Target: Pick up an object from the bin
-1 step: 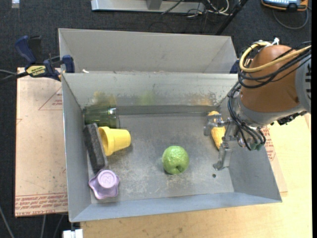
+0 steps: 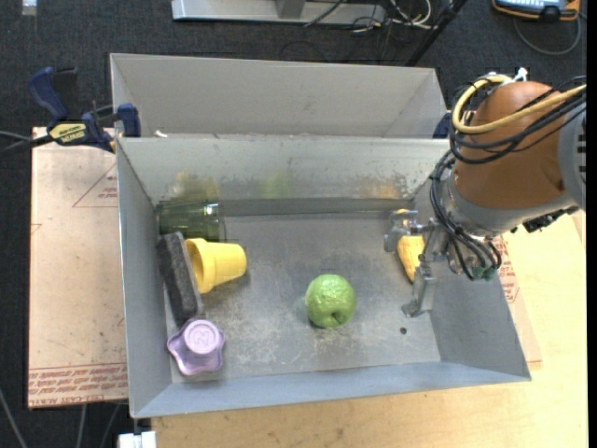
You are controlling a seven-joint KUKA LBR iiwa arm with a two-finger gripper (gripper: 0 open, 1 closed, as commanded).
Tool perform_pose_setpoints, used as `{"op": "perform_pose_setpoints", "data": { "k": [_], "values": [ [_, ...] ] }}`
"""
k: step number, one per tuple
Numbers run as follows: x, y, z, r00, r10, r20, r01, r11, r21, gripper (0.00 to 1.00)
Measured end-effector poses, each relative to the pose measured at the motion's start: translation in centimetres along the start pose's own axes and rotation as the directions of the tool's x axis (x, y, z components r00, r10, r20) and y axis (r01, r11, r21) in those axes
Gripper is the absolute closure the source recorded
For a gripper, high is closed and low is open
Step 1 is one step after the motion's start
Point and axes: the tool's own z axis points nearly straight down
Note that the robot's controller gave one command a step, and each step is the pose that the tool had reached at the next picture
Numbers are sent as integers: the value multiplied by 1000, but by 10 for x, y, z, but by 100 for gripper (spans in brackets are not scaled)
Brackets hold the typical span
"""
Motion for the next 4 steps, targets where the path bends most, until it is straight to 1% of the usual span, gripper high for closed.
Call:
{"op": "perform_pose_setpoints", "data": {
  "k": [1, 2, 3, 4],
  "values": [
    [7, 46, 77, 1000, -23, 0, 23, 1000, -1, 0],
    [13, 63, 98, 998, -68, -9, 68, 998, -2, 0],
    [-4, 81, 89, 999, 51, 2, -51, 999, -2, 0],
    [23, 93, 134, 1000, -2, -3, 2, 1000, -2, 0]
  ]
}}
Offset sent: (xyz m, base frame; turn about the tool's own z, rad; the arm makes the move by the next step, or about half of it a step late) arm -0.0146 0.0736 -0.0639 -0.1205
